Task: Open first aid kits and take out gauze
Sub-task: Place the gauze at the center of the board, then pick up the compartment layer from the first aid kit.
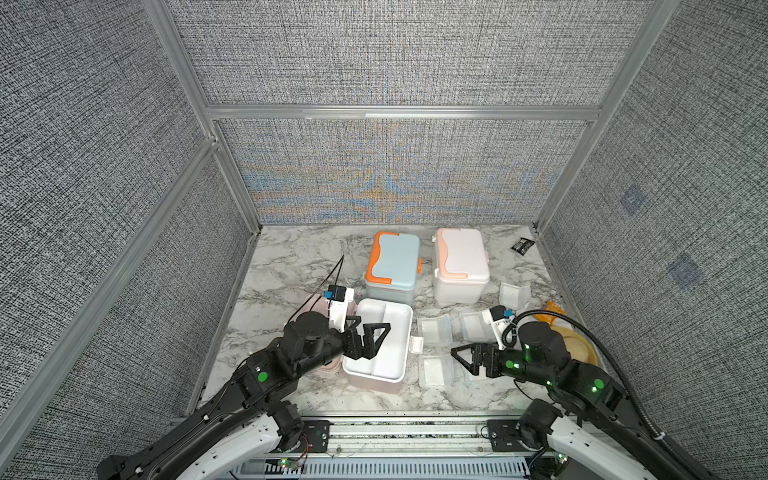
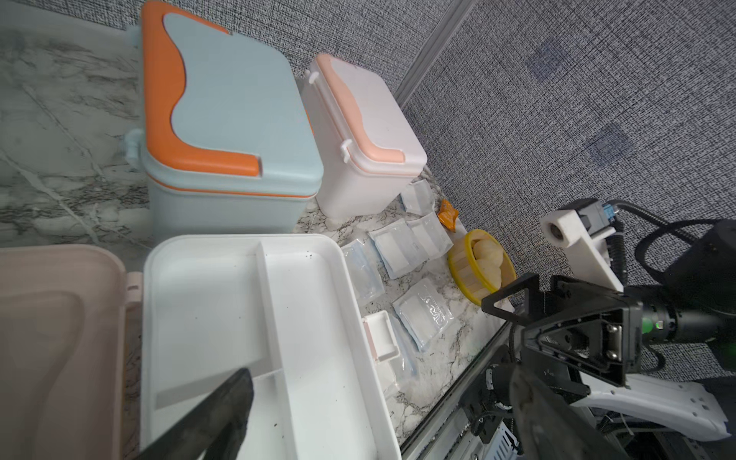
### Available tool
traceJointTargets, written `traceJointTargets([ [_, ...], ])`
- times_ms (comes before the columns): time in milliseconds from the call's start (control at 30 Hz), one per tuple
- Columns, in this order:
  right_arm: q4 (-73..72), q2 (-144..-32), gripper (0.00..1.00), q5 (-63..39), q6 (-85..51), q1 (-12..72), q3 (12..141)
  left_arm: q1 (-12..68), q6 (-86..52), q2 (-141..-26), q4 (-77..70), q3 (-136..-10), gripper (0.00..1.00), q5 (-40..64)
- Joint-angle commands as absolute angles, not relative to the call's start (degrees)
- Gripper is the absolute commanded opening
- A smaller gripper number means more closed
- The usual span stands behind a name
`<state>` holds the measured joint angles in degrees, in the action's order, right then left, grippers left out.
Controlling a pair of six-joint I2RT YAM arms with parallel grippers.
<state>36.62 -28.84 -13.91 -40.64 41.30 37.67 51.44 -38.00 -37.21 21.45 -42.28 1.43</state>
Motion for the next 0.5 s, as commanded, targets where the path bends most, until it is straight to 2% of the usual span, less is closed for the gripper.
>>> traceJointTargets([
  [0,35.86,-27.35,0.93,-14.86,-41.08,41.35,37.18,51.42,-37.36,-35.28,23.15,-42.03,1.00,-1.39],
  [467,29.09,-35.34,0.95,-17.29,-41.28,41.56,37.83,51.25,-37.51,-40.04,29.35,-43.46,1.00,-1.51],
])
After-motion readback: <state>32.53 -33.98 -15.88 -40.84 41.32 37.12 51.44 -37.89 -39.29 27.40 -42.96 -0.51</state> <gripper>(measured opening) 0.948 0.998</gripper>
